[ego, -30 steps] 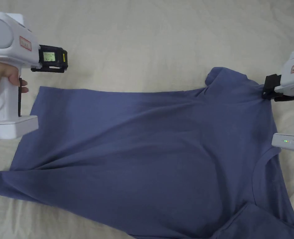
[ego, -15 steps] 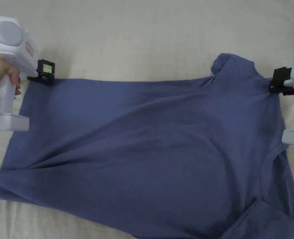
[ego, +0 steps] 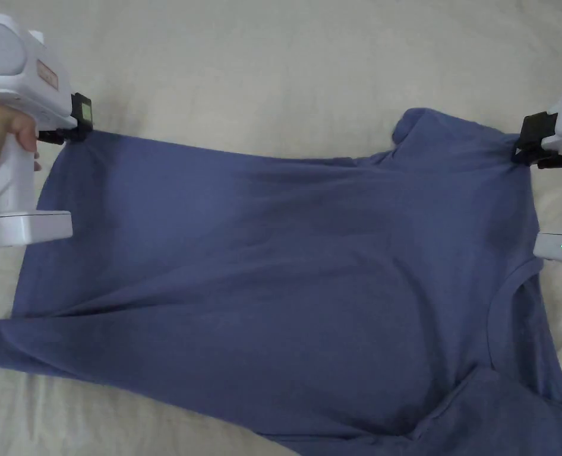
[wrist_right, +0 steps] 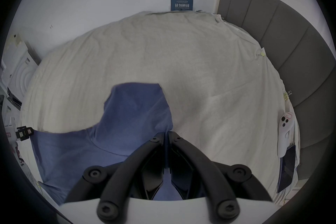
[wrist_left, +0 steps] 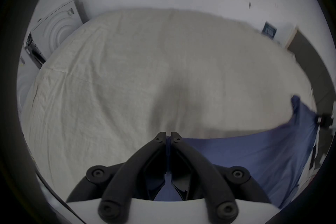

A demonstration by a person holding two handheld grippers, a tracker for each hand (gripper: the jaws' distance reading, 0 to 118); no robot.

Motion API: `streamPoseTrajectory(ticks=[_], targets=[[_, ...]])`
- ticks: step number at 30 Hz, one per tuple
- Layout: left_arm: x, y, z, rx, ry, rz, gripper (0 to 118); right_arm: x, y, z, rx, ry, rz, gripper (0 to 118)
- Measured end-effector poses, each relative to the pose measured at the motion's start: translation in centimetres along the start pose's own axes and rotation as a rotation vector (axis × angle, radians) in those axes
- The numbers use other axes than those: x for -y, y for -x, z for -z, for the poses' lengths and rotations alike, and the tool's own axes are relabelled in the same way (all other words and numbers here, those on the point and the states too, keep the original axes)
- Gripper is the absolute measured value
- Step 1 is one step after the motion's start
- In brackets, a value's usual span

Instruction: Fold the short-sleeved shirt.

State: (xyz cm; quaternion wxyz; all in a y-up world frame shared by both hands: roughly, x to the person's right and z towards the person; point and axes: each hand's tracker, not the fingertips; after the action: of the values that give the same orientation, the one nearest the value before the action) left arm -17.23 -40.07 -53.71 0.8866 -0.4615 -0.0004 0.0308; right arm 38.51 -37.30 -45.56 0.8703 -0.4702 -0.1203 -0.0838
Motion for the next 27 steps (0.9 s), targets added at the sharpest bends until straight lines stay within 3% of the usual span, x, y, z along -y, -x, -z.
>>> streamPoseTrajectory(ticks=[15,21,27], targets=[[-5.6,1.8,-21.7,0.025,-0.431,-0.086,0,-4.8,-0.5,-21.2,-0.052,-0.358,0.055,3],[-11.4,0.5,-26.6,-0.058,-0.615,-0.097,0,-10.1,2.8,-29.1,0.021,-0.572,0.006,3],[-18.0,-2.2,-29.0,-0.138,-0.781,-0.094,0,-16.4,5.2,-32.8,0.126,-0.768,0.033,3]])
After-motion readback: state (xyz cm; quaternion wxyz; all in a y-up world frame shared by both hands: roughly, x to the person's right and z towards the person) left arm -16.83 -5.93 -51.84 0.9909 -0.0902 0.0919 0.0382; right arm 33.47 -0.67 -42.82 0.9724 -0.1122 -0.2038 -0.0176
